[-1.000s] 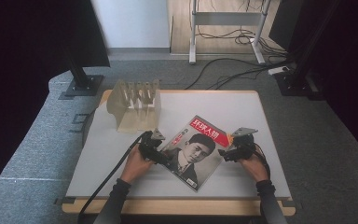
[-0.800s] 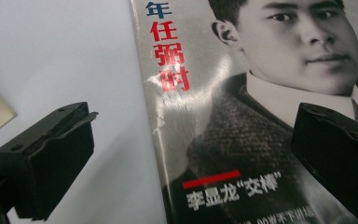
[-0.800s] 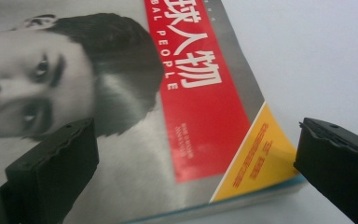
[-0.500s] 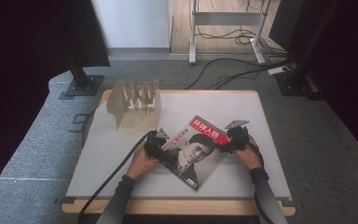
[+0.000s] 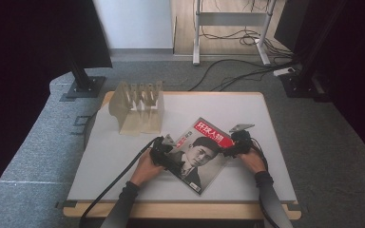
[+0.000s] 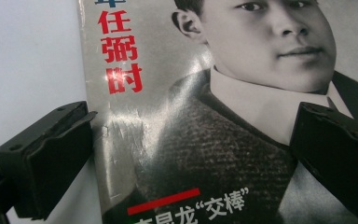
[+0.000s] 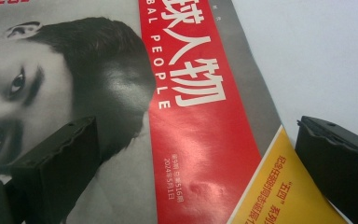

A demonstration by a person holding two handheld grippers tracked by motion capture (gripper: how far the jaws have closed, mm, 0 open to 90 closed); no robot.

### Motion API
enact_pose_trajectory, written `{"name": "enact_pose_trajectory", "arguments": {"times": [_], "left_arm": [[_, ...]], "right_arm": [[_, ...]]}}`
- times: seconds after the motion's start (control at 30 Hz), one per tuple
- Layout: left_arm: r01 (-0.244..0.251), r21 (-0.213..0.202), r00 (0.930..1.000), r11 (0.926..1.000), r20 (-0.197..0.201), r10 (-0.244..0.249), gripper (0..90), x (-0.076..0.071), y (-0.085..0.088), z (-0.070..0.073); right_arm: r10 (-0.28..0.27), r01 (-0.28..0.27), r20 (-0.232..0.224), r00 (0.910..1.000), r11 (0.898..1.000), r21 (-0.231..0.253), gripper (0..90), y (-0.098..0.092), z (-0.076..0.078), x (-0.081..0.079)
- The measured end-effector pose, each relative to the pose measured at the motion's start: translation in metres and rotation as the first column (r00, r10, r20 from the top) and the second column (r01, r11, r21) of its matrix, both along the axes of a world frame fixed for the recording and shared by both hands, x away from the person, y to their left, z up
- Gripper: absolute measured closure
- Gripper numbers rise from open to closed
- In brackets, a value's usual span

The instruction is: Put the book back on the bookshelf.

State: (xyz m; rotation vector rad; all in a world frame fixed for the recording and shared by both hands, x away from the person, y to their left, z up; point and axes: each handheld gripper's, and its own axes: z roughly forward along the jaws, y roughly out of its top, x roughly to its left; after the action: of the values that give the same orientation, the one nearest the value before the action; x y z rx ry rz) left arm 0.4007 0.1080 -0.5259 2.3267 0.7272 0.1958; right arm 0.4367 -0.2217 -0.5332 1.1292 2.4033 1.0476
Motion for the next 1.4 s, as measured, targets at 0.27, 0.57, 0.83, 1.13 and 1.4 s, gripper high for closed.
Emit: {"name": "enact_pose_trajectory", "arguments": {"times": [0.27,0.57,0.83,1.13,1.4], "left_arm": [[-0.001,0.006,1.0,1.0,-0.002,0.001,0.0,-0.019,0.001,0.0],[-0.004,0.002,1.0,1.0,0.0,0.004,0.0,-0.04,0.006,0.0],[-0.021,0.003,0.9998,0.9998,0.002,0.021,0.0,-0.049,0.003,0.0],[0.02,0.013,0.9998,0.9997,-0.007,-0.02,0.0,-0.069,-0.001,0.001],[0.031,0.088,0.9993,0.9956,0.018,-0.032,0.0,-0.062,0.022,0.011]], "right_arm": [[0.013,-0.013,0.0,0.9999,1.0,0.001,0.3,0.0,0.0,-0.014],[-0.006,0.007,0.014,0.9999,0.999,-0.033,0.0,-0.008,0.003,-0.034],[-0.03,0.03,-0.005,0.9995,0.999,-0.037,1.0,-0.022,0.007,-0.064],[0.023,-0.022,-0.017,0.9996,1.0,0.018,0.0,-0.008,0.0,-0.077],[0.013,-0.013,-0.01,0.9999,1.0,0.005,0.0,0.001,0.0,-0.066]]}}
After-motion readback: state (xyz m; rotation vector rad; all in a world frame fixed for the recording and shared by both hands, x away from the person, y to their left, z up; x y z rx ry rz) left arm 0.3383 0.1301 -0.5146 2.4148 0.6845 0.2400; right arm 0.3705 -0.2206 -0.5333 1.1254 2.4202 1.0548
